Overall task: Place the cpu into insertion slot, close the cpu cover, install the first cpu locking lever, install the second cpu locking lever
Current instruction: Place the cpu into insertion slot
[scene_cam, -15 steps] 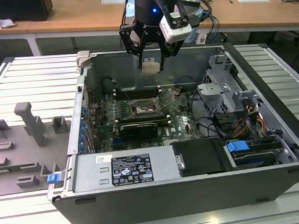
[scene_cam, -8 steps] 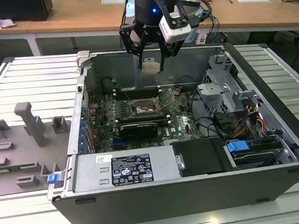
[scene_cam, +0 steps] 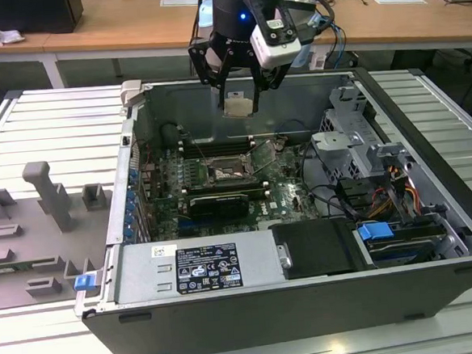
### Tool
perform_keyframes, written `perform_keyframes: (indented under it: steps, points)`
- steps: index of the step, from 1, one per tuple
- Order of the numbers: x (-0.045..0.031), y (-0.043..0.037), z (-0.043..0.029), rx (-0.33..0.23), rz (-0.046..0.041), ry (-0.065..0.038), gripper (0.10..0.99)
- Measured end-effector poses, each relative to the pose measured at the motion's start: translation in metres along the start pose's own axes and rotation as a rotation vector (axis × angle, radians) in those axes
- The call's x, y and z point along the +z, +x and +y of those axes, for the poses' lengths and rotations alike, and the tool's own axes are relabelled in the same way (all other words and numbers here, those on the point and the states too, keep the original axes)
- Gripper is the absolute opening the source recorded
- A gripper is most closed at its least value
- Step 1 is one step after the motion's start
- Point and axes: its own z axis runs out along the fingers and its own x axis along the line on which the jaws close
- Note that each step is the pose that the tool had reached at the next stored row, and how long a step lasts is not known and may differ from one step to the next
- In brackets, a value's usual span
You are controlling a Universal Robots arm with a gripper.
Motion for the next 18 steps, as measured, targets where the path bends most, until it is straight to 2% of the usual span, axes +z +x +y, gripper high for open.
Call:
perform_keyframes:
  steps: [18]
  points:
    - [0.0, 0.0, 0.0, 0.039, -0.0035, -0.001, 0.529]
